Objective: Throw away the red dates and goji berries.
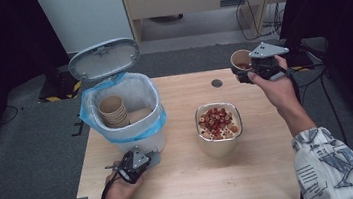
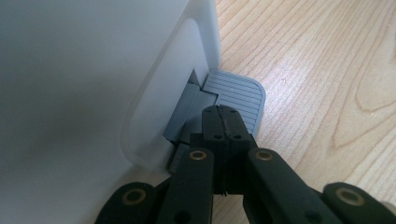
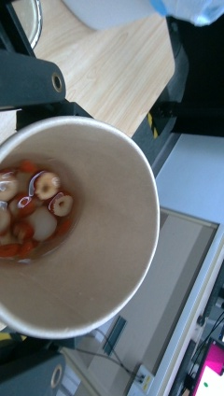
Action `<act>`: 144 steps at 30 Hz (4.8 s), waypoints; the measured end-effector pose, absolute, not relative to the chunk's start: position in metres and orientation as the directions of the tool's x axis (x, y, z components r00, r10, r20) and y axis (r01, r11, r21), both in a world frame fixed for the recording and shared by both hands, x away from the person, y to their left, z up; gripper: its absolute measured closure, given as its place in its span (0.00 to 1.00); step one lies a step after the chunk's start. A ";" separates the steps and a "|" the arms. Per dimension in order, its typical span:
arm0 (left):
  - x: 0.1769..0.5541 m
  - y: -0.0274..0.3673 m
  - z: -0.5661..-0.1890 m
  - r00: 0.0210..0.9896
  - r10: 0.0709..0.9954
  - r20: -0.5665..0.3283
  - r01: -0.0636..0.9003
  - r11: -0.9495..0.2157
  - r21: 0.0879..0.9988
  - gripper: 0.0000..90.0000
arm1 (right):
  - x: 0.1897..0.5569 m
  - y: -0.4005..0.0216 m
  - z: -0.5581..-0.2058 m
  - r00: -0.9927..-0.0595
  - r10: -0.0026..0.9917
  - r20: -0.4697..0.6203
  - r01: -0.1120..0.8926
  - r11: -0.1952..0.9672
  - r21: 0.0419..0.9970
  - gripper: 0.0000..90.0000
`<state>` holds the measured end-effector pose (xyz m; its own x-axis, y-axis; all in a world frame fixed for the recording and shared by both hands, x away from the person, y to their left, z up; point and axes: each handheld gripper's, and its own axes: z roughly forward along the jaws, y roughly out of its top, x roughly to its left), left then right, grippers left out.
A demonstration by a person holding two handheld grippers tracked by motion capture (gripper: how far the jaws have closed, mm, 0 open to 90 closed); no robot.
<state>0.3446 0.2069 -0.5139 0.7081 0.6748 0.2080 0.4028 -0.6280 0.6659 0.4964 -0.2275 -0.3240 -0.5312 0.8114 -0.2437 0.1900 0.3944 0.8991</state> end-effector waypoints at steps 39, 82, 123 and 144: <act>0.345 0.207 -0.514 0.711 0.671 0.211 0.403 -0.634 0.660 1.00 | 0.473 -0.205 -0.335 -0.602 0.651 -0.463 -0.018 0.569 0.822 0.34; 0.345 0.207 -0.513 0.710 0.673 0.208 0.405 -0.632 0.661 1.00 | 0.456 -0.188 -0.346 -0.552 0.479 -0.682 -0.136 0.755 0.641 0.33; 0.345 0.207 -0.514 0.709 0.676 0.203 0.408 -0.627 0.664 1.00 | 0.444 -0.185 -0.353 -0.483 0.278 -0.830 -0.203 0.887 0.415 0.33; 0.345 0.207 -0.514 0.707 0.677 0.205 0.406 -0.626 0.666 1.00 | 0.441 -0.186 -0.311 -0.409 0.241 -0.880 -0.234 0.905 0.356 0.33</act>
<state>0.3450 0.2074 -0.5136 0.7072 0.6767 0.2048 0.4060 -0.6259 0.6659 0.4412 -0.1858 -0.3105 -0.4093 0.2408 -0.8800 -0.2338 0.9047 0.3563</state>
